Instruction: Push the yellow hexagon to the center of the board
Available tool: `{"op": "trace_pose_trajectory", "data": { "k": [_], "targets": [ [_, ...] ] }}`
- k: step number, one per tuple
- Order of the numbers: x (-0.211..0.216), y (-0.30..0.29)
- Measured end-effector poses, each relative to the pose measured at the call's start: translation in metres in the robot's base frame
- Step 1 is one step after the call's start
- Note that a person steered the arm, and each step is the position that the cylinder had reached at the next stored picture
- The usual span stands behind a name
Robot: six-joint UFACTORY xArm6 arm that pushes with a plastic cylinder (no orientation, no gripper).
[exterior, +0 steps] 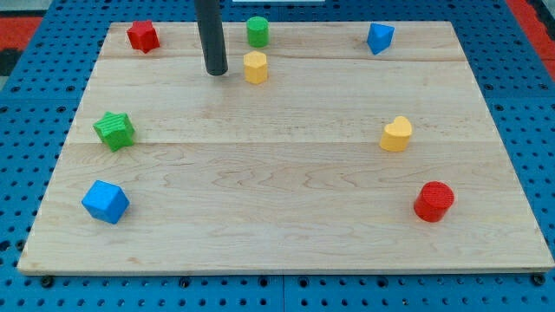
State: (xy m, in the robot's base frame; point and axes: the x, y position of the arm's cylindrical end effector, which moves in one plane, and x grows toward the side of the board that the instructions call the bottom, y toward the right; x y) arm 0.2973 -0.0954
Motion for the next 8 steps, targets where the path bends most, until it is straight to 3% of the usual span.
{"op": "trace_pose_trajectory", "data": {
  "k": [3,4,6,7,8],
  "targets": [
    [-0.014,0.069],
    [-0.002,0.091],
    [0.055,0.075],
    [0.008,0.074],
    [0.014,0.132]
  ]
}}
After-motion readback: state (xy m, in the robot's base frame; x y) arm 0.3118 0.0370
